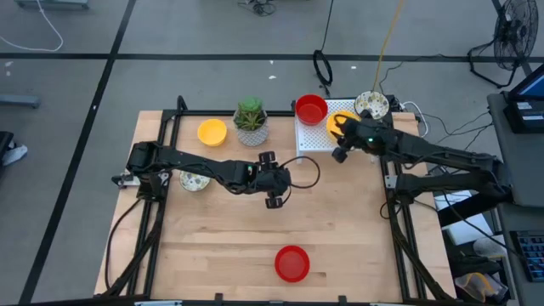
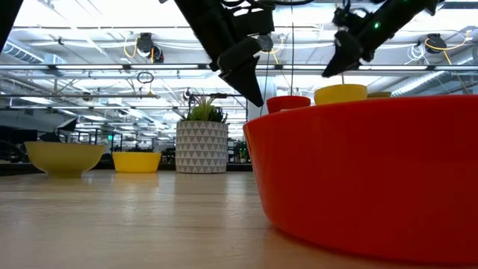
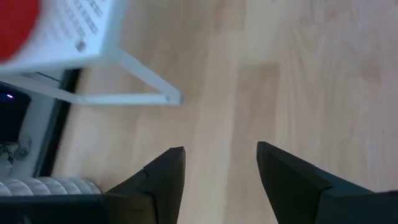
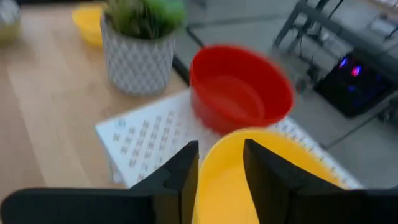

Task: Pick & Place Mini bowls
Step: Stack the yellow bowl on top of the other yellow bowls on the shelf

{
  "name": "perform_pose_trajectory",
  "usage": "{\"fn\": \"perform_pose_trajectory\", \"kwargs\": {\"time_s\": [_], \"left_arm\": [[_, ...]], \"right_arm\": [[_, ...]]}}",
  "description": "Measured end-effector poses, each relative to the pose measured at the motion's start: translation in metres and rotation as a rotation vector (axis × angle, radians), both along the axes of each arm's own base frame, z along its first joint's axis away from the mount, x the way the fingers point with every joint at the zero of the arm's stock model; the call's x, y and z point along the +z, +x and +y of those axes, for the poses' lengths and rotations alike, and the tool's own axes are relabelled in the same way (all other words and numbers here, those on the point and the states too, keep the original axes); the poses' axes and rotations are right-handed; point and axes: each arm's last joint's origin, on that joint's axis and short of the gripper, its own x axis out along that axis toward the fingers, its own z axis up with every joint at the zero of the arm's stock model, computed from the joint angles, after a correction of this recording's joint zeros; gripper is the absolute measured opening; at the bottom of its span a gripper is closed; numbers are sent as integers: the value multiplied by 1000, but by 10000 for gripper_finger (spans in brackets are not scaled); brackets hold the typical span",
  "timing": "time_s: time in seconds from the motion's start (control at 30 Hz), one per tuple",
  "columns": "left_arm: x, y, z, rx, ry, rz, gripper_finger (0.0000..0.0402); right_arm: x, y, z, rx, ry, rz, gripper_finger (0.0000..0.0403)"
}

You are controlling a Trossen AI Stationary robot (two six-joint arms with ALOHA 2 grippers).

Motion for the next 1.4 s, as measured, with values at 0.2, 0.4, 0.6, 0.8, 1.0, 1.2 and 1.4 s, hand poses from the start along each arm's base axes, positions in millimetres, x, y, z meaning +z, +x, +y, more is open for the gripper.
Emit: {"fn": "perform_pose_trajectory", "kwargs": {"time_s": [0.2, 0.4, 0.6, 0.8, 1.0, 1.2, 1.4], "left_arm": [[-8, -12, 0, 37, -77, 124, 203], [-17, -38, 3, 158, -108, 374, 191], [-22, -65, 11, 294, -99, 606, 181], [-42, -84, 27, 342, -69, 754, 166], [-64, -102, 58, 498, -76, 810, 150], [-61, -109, 76, 554, -82, 665, 122], [-29, -135, 84, 508, -148, 465, 97]], "right_arm": [[22, -18, 10, 100, 9, -175, 131], [32, -21, 23, 421, 193, -331, 124], [37, -17, 36, 565, 217, -376, 119], [40, -14, 46, 635, 209, -397, 119], [39, -12, 54, 670, 239, -400, 118], [25, -10, 56, 630, 241, -360, 118], [11, -10, 54, 562, 229, -320, 118]]}}
